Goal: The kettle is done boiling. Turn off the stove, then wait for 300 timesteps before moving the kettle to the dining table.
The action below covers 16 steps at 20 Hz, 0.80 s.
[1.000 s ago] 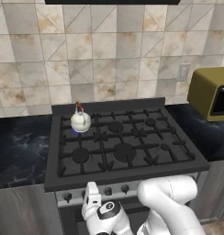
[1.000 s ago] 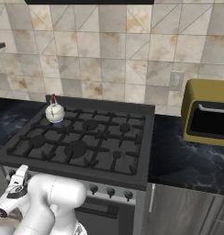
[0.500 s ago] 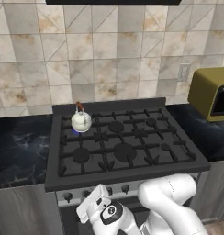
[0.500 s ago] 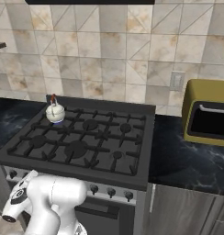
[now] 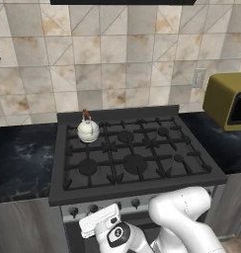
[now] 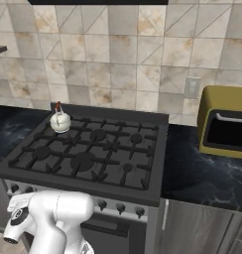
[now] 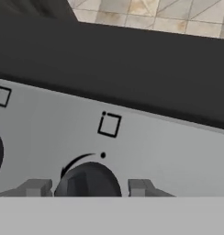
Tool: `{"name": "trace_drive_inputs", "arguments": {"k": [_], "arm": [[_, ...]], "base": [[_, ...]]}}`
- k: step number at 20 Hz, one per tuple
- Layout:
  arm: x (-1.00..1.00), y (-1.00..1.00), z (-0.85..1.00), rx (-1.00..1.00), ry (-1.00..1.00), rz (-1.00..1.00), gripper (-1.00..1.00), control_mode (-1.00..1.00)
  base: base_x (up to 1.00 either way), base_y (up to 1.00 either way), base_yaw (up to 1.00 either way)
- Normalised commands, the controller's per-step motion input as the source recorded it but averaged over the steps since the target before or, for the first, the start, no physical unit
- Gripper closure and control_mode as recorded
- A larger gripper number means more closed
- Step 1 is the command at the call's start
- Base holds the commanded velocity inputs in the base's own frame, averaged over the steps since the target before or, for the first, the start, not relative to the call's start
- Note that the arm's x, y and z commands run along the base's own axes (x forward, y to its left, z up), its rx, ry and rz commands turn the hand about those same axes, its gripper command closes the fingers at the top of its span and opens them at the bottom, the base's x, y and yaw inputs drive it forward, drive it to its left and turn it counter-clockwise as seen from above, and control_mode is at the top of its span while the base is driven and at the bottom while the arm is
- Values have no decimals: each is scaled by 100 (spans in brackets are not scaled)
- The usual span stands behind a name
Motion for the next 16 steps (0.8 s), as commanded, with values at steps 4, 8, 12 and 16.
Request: {"name": "trace_drive_inputs", "arguments": {"k": [4, 8, 12, 16], "arm": [[-6, -29, -3, 65, -3, -20, 100, -100], [-6, -28, -13, 60, -2, -20, 100, -100], [-12, -5, -31, 36, -3, -18, -100, -100], [-4, -2, -13, 22, -2, -10, -100, -100]], "base": [[0, 0, 0], [0, 0, 0], [0, 0, 0], [0, 0, 0]]}}
